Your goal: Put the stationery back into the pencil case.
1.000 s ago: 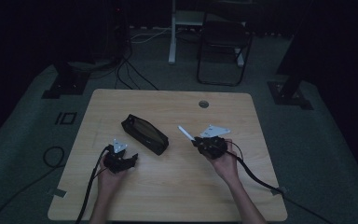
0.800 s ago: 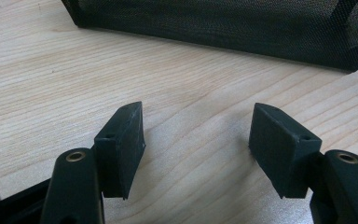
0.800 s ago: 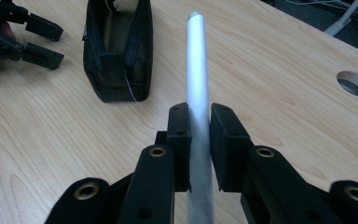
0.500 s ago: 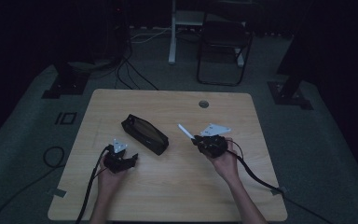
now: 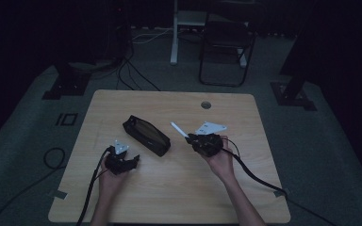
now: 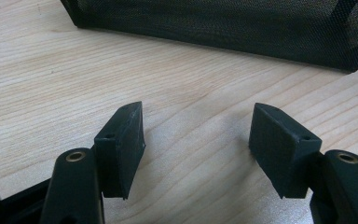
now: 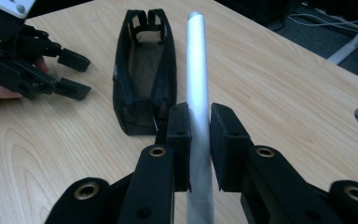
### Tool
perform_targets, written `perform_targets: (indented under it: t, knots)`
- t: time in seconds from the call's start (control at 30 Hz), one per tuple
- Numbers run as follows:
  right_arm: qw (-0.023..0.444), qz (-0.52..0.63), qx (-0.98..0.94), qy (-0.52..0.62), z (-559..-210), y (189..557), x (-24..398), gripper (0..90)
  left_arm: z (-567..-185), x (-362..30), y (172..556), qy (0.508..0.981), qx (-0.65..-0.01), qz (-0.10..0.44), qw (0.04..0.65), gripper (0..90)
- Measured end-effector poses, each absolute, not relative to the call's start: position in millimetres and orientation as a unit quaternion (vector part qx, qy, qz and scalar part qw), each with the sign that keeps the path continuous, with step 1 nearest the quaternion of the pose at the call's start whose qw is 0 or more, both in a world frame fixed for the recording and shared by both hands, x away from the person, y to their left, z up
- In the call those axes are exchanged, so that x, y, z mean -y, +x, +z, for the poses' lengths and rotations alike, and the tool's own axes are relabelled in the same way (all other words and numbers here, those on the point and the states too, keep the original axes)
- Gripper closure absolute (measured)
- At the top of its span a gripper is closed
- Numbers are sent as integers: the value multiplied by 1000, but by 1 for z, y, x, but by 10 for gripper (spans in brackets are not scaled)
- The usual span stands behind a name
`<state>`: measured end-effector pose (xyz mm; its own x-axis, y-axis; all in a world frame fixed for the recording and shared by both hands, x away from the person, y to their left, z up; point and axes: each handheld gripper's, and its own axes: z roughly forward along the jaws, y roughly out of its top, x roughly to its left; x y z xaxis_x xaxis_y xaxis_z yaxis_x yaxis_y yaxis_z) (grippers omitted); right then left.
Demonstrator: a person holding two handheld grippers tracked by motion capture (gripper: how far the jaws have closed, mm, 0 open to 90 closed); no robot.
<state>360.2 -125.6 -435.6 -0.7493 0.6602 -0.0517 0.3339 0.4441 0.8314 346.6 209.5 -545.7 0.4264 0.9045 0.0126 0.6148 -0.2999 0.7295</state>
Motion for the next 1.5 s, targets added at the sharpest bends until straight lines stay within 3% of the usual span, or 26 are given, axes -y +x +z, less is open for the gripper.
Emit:
perform_targets:
  t: [1.5]
  knots:
    - [186, 433, -835, 282, -426, 376, 99, 786, -546, -209, 347, 777, -488, 217, 334, 358]
